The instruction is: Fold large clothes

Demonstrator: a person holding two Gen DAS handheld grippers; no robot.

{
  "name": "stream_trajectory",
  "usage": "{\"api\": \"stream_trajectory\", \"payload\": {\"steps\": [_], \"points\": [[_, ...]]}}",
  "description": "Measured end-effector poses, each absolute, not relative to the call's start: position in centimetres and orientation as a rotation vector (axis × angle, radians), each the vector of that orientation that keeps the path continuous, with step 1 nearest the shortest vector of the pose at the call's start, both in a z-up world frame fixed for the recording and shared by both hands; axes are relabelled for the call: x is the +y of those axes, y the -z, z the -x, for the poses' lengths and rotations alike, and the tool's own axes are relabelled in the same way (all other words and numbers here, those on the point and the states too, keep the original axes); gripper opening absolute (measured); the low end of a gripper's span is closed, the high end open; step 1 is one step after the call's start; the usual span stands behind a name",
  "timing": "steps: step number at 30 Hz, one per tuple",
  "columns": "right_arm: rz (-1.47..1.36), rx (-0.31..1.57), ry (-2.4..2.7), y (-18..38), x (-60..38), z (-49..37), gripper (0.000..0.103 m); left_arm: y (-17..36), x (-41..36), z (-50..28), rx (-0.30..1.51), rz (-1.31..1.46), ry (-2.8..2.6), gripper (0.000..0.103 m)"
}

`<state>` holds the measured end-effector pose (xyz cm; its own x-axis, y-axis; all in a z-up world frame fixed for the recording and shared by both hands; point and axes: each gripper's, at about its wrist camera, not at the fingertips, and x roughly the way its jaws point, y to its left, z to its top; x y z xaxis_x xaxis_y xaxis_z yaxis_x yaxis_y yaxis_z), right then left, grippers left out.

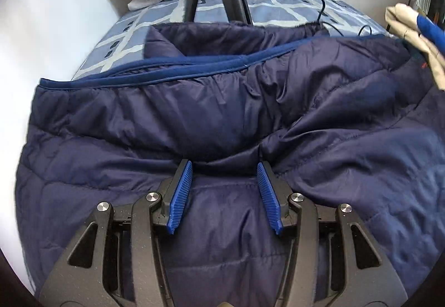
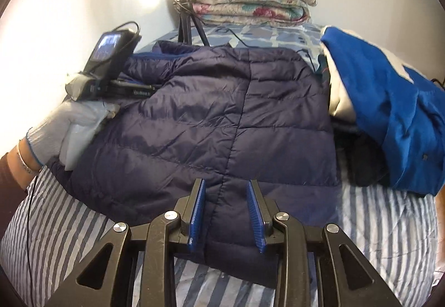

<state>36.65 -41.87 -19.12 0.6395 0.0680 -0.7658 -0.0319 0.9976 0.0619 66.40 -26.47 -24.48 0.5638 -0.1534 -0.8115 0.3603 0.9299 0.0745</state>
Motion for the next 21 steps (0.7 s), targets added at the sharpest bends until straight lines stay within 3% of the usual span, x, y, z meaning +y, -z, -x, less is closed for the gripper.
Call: {"api": "stream_trajectory", "payload": {"steps": [3,4,5,7,8,12,18,21], "points": [[-0.078,0.871,-0.053,18.9,-42.5,-35.5,0.031,21.2,-24.1,-62.9,0.847,-0.175,0.342,0.05],[-0.09,0.868,-0.046,18.6,-42.9,-34.8,0.036,20.4,-23.3,-61.3,0.827,-0.161,0.363,0.05],[-0.099,0.866,-0.037,18.3,-43.1,-34.4,0.042,19.8,-22.6,-59.8,0.812,-0.152,0.383,0.05],[-0.144,0.847,0.012,17.9,-43.9,-32.5,0.074,19.1,-21.1,-56.0,0.786,-0.127,0.416,0.05],[-0.168,0.833,0.041,17.9,-44.4,-31.6,0.077,19.2,-20.5,-54.1,0.788,-0.117,0.444,0.05],[-0.304,0.845,0.135,19.0,-46.7,-29.4,0.082,20.7,-20.9,-49.9,0.777,-0.149,0.45,0.05],[-0.538,0.893,0.179,22.1,-49.2,-29.3,0.084,25.2,-22.8,-49.6,0.876,-0.165,0.458,0.05],[-0.633,0.893,0.164,23.1,-49.5,-30.3,0.087,25.1,-22.6,-49.4,0.872,-0.16,0.466,0.05]]}}
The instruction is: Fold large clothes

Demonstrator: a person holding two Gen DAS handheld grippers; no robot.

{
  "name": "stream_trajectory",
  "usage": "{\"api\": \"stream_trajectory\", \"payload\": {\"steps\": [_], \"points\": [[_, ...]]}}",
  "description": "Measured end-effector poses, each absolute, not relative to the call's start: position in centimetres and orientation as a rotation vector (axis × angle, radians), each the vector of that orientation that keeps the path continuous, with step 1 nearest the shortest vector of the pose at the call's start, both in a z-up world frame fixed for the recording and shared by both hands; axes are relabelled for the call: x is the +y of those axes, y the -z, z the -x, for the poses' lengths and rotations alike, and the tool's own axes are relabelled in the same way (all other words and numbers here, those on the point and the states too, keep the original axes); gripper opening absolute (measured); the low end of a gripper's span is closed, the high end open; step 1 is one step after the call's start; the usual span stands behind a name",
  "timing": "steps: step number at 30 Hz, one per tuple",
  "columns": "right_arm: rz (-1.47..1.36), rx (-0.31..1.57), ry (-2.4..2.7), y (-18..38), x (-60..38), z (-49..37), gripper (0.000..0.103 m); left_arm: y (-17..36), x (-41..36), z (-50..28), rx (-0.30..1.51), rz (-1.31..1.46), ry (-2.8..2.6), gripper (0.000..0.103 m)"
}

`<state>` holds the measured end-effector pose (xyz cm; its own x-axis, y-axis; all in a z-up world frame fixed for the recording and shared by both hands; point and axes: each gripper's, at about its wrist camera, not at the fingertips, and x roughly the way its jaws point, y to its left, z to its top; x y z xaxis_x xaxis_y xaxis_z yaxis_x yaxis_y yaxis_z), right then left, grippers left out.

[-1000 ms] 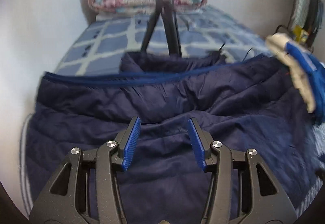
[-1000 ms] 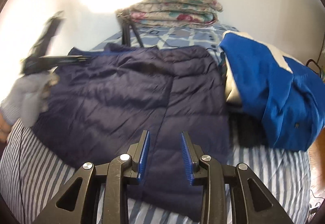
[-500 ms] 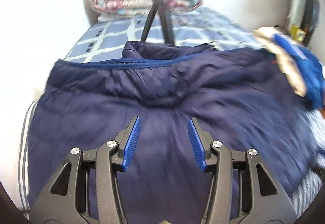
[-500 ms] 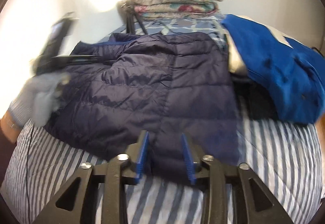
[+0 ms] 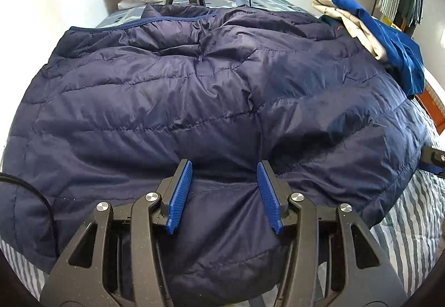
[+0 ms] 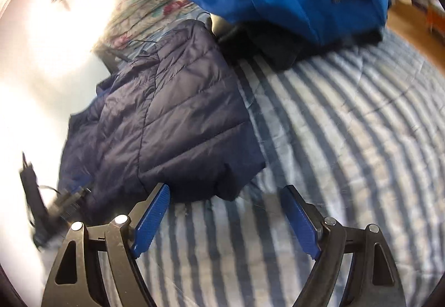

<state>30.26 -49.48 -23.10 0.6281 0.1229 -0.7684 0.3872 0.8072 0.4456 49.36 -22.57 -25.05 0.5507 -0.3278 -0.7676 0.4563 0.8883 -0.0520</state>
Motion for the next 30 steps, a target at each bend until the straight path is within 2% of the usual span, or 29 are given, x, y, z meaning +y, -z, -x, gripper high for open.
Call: {"api": "stream_trajectory", "payload": {"steps": [2,5,9,14,20,21,26,27,30], "points": [[-0.672,0.884,0.167,23.3,-49.5,-31.1,0.091,24.4,-21.6,-48.9,0.875,-0.122,0.467,0.05],[-0.665,0.868,0.185,23.0,-49.1,-32.5,0.091,22.5,-18.7,-47.2,0.851,-0.035,0.467,0.05],[-0.731,0.873,0.213,22.9,-49.2,-34.1,0.089,20.2,-14.3,-42.9,0.775,-0.018,0.436,0.05],[-0.769,0.867,0.258,22.7,-49.3,-34.0,0.088,18.8,-9.3,-38.6,0.772,0.029,0.437,0.05],[-0.883,0.83,0.331,23.8,-50.6,-32.7,0.083,18.8,-6.3,-35.8,0.769,0.018,0.422,0.05],[-0.885,0.824,0.333,23.7,-50.6,-32.6,0.079,19.1,-6.0,-35.7,0.77,0.011,0.416,0.05],[-0.844,0.816,0.326,22.2,-50.1,-33.4,0.05,20.3,-4.8,-36.0,0.799,0.051,0.417,0.05],[-0.811,0.815,0.329,21.6,-49.9,-33.6,0.038,20.5,-4.5,-35.9,0.801,0.053,0.412,0.05],[-0.703,0.796,0.318,19.7,-48.8,-34.2,0.021,20.7,-3.9,-35.8,0.806,0.058,0.405,0.05]]}}
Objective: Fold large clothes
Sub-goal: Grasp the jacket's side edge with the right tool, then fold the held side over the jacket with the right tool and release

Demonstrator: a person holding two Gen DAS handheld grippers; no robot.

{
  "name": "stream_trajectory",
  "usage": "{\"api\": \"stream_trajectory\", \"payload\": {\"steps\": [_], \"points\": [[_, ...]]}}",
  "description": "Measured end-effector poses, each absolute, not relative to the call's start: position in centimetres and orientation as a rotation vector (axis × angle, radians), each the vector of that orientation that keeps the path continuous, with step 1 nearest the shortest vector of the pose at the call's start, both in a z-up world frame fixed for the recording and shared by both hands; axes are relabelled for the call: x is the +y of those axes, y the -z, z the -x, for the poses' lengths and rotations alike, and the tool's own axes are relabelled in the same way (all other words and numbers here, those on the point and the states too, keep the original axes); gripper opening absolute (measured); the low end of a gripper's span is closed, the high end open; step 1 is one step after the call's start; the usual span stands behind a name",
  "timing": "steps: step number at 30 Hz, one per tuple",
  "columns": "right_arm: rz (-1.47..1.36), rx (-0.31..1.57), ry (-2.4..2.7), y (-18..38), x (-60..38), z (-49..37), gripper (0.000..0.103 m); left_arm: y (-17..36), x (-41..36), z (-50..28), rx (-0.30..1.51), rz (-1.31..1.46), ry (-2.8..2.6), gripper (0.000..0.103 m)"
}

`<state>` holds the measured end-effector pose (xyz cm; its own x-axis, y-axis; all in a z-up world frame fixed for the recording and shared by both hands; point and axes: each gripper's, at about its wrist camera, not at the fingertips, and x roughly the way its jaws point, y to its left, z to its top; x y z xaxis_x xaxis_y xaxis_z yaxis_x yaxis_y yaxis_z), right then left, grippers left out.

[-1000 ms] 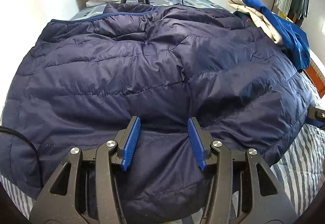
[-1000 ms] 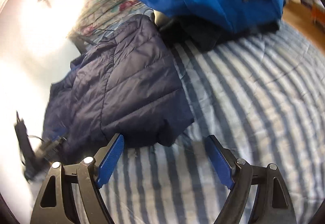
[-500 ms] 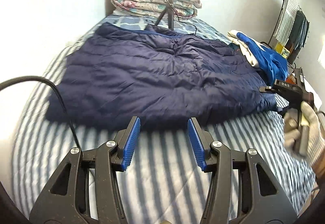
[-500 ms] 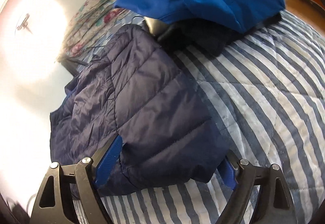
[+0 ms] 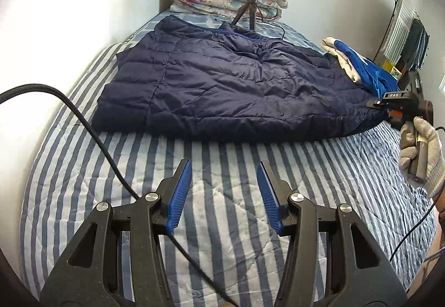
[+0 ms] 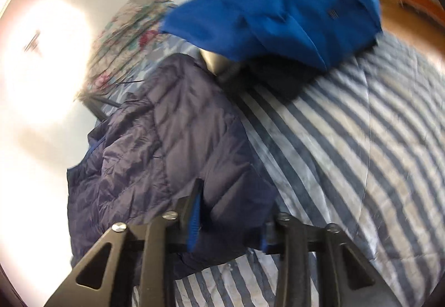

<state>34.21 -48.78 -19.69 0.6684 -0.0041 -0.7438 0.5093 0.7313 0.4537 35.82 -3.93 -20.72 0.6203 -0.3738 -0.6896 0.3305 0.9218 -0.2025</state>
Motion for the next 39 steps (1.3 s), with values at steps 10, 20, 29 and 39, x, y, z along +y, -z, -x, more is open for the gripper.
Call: {"api": "stream_trajectory", "payload": {"steps": [10,20,29,39], "points": [[-0.281,0.678,0.234,11.4,-41.3,-35.9,0.008,20.0,-2.1,-34.4,0.776,0.11,0.381,0.05],[-0.105,0.608,0.089,7.0,-32.4,-38.5,0.006,19.8,-0.4,-33.8,0.769,0.177,0.359,0.05],[-0.017,0.597,-0.07,6.4,-23.4,-41.2,0.005,19.1,1.4,-33.3,0.738,0.222,0.34,0.05],[0.008,0.68,-0.242,10.1,-14.8,-43.8,0.004,19.4,3.1,-32.7,0.736,0.24,0.324,0.05]]}}
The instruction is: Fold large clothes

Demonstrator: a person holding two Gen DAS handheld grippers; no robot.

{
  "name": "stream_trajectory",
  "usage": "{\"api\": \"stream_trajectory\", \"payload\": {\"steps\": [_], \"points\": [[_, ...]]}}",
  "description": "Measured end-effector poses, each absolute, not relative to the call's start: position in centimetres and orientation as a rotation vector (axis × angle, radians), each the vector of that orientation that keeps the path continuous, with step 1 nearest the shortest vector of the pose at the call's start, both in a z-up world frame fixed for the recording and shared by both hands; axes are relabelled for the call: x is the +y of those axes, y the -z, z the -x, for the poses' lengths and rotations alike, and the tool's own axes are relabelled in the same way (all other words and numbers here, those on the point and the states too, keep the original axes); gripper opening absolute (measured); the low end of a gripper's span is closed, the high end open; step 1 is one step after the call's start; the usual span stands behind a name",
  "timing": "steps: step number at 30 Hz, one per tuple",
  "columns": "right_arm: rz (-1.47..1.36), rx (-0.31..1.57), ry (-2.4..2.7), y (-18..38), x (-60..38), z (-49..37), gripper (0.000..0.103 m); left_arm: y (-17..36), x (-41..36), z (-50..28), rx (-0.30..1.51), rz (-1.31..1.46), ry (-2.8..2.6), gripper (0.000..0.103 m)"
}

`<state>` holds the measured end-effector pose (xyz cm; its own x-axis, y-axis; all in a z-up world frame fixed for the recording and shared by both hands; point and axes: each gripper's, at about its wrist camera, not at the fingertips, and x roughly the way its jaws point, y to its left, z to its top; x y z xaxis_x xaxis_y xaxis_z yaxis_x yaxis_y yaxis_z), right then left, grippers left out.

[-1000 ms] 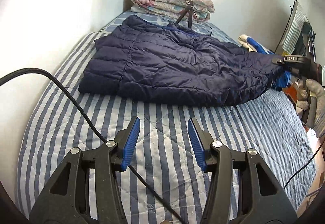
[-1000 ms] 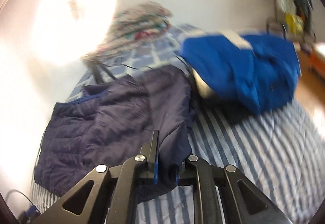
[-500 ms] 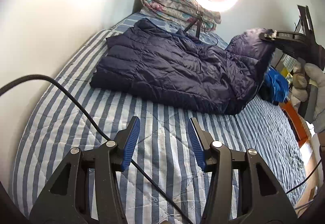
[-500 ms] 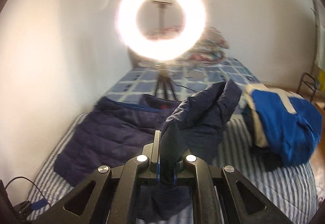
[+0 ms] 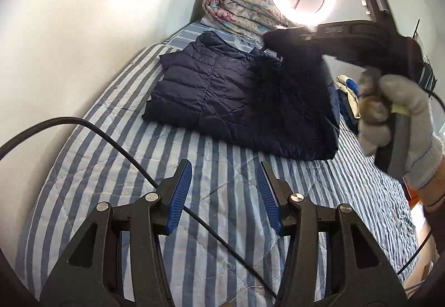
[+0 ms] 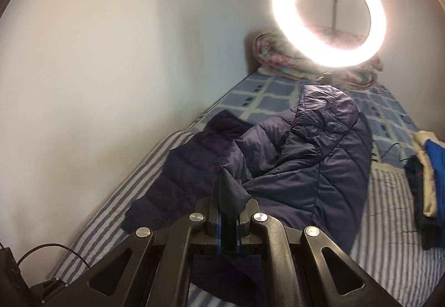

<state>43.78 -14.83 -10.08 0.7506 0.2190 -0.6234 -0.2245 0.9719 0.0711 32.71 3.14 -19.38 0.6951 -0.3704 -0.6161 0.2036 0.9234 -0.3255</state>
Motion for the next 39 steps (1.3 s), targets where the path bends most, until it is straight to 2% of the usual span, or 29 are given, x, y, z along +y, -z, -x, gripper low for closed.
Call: {"api": "stream_trajectory", "payload": {"steps": [12,20,23,25,26,28,29,33,39], "points": [[0.064,0.796,-0.468,16.5,-4.8,-43.8,0.004,19.6,5.5,-32.0,0.733,0.247,0.271,0.05],[0.015,0.86,-0.586,18.5,-4.4,-44.6,0.004,19.6,6.2,-32.4,0.74,0.266,0.26,0.05],[-0.057,0.872,-0.64,18.3,-5.9,-44.7,0.021,19.4,6.4,-32.9,0.744,0.282,0.268,0.05],[-0.141,0.874,-0.689,17.8,-7.5,-44.6,0.045,19.1,6.4,-33.2,0.739,0.297,0.275,0.05],[-0.15,0.864,-0.685,17.4,-7.8,-44.2,0.048,18.8,6.4,-33.6,0.735,0.305,0.282,0.05],[-0.163,0.829,-0.677,16.1,-9.8,-43.2,0.049,18.3,6.2,-34.6,0.725,0.304,0.292,0.063],[-0.167,0.82,-0.669,15.7,-10.6,-42.9,0.049,18.0,6.1,-35.2,0.721,0.3,0.29,0.066],[-0.134,0.771,-0.56,14.4,-15.2,-41.4,0.049,17.4,6.1,-38.4,0.731,0.346,0.302,0.067],[-0.126,0.78,-0.349,15.6,-23.4,-41.2,0.049,19.3,5.5,-44.2,0.838,0.464,0.345,0.067]]}}
